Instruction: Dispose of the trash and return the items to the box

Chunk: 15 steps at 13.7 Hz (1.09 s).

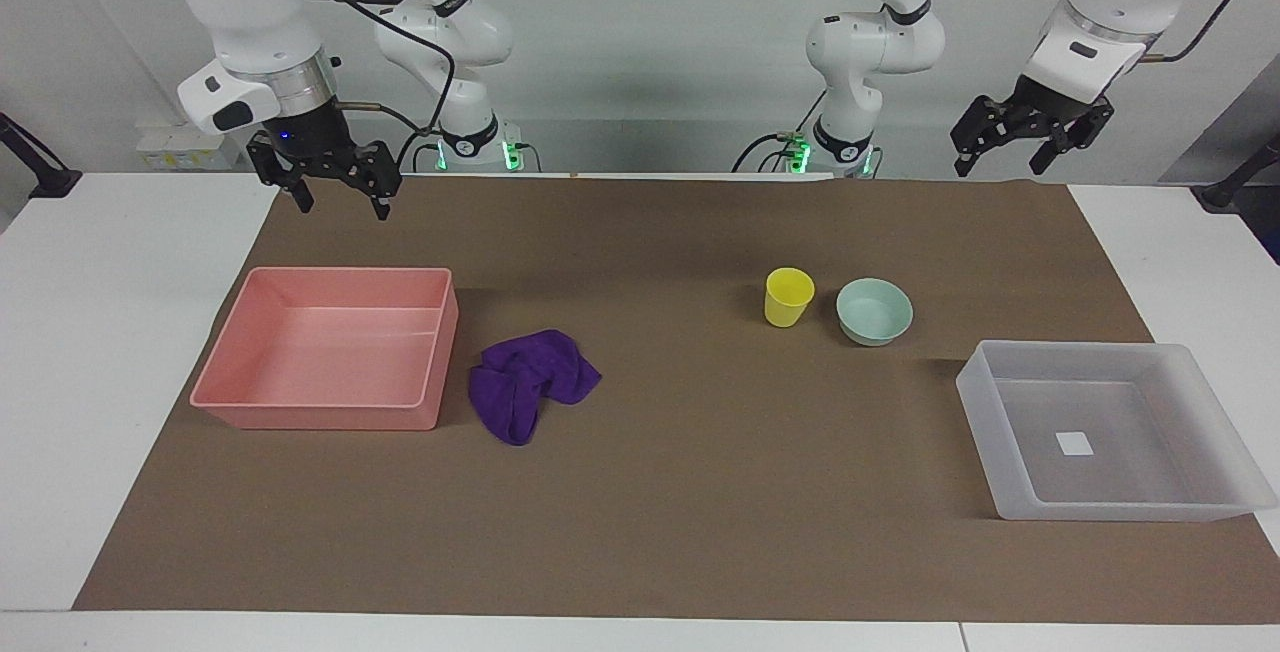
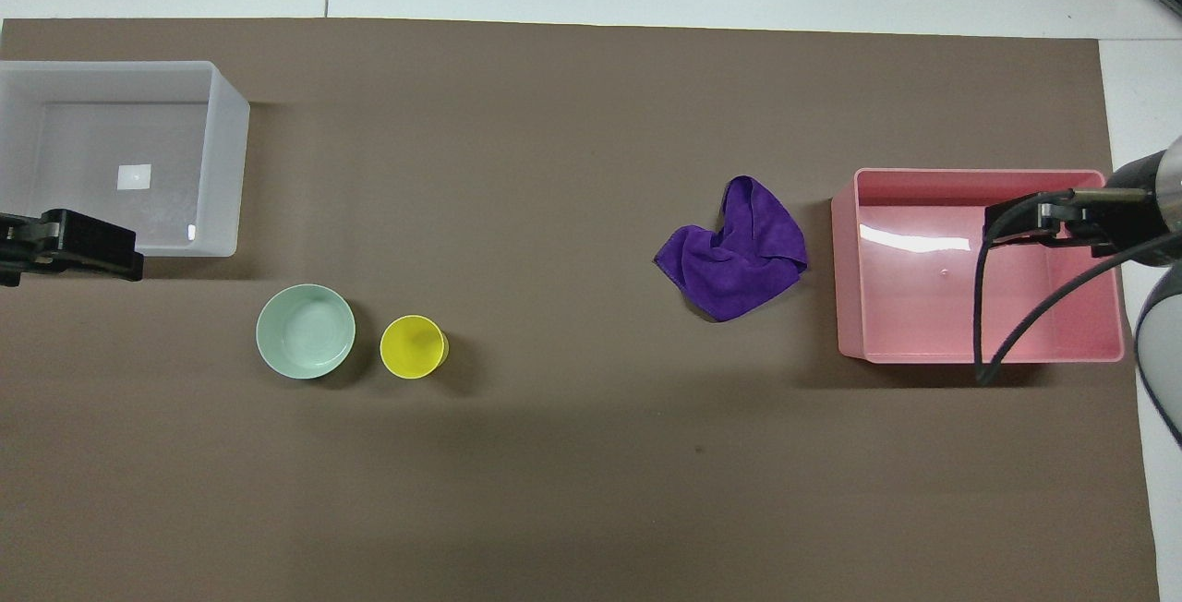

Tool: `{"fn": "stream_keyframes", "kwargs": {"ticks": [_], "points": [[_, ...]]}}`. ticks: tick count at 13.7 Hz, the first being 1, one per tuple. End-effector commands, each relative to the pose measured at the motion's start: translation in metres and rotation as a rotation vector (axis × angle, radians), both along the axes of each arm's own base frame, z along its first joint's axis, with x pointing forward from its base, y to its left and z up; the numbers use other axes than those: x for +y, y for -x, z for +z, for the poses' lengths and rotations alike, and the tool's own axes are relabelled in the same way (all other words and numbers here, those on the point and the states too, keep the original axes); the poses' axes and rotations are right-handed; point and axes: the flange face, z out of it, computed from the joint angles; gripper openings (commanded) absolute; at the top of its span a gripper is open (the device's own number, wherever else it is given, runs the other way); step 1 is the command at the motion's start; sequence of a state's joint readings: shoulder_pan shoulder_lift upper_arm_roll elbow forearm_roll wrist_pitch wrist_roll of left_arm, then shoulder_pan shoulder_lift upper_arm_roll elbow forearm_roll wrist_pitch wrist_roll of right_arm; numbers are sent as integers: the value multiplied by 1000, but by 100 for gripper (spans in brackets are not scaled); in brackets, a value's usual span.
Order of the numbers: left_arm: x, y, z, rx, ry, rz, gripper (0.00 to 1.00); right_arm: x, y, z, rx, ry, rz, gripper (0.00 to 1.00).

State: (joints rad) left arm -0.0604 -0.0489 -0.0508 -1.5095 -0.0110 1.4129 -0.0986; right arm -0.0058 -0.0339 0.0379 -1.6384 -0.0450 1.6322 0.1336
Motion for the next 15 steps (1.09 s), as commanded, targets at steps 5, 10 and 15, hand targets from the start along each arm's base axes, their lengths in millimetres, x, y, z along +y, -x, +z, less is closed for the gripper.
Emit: {"fn": "stream_keyframes", "kwargs": {"ticks": [5, 10, 15], "points": [[2, -1, 1, 13, -16, -7, 100, -3, 3, 4, -1, -22, 18, 100], [2, -1, -2, 24, -16, -6, 100, -3, 3, 4, -1, -22, 18, 100], [1, -1, -9, 41, -17, -7, 100, -3, 3, 4, 0, -22, 18, 100]]}}
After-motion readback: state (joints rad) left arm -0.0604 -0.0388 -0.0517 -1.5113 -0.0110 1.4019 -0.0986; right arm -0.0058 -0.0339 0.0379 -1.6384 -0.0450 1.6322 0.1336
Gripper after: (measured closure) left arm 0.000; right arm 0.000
